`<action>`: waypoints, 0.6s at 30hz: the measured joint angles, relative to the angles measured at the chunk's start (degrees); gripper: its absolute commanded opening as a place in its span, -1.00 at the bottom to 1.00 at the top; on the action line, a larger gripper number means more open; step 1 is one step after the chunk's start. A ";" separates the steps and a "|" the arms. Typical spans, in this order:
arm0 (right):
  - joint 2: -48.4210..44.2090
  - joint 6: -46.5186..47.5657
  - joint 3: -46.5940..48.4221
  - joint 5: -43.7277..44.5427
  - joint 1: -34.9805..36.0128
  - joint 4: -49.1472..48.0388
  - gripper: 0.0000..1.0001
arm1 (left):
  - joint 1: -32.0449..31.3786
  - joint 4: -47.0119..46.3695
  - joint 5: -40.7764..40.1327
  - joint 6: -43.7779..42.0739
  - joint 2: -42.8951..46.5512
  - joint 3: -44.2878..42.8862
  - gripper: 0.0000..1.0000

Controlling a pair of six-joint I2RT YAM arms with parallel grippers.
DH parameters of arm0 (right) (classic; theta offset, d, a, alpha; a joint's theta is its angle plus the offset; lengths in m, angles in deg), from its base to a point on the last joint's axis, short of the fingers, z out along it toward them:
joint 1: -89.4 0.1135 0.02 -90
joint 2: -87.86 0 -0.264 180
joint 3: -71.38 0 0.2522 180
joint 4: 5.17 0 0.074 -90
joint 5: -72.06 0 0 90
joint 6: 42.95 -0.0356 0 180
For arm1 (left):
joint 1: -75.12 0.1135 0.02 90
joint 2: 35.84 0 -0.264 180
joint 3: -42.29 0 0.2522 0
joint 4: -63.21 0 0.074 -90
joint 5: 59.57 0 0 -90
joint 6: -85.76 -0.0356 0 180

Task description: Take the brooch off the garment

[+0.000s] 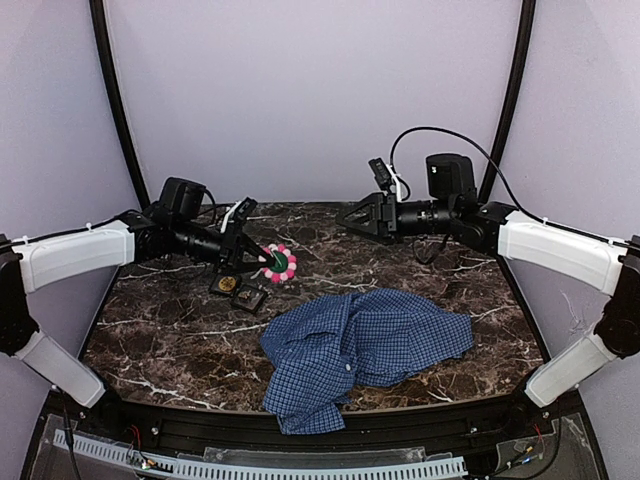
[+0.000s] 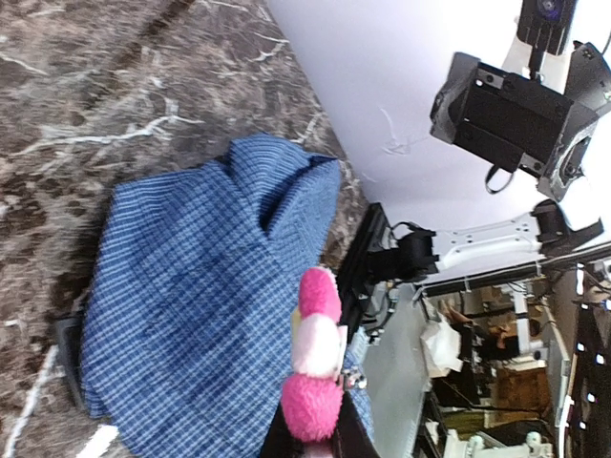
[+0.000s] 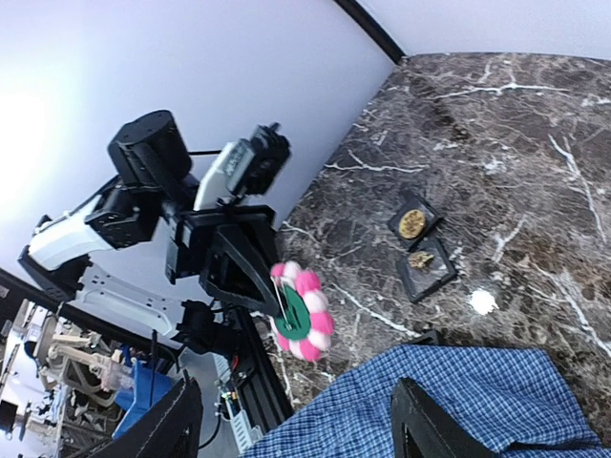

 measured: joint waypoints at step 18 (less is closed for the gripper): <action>6.73 11.37 5.40 19.87 7.41 19.28 0.47 | 3.50 30.58 -35.19 -19.45 0.17 -1.40 -0.98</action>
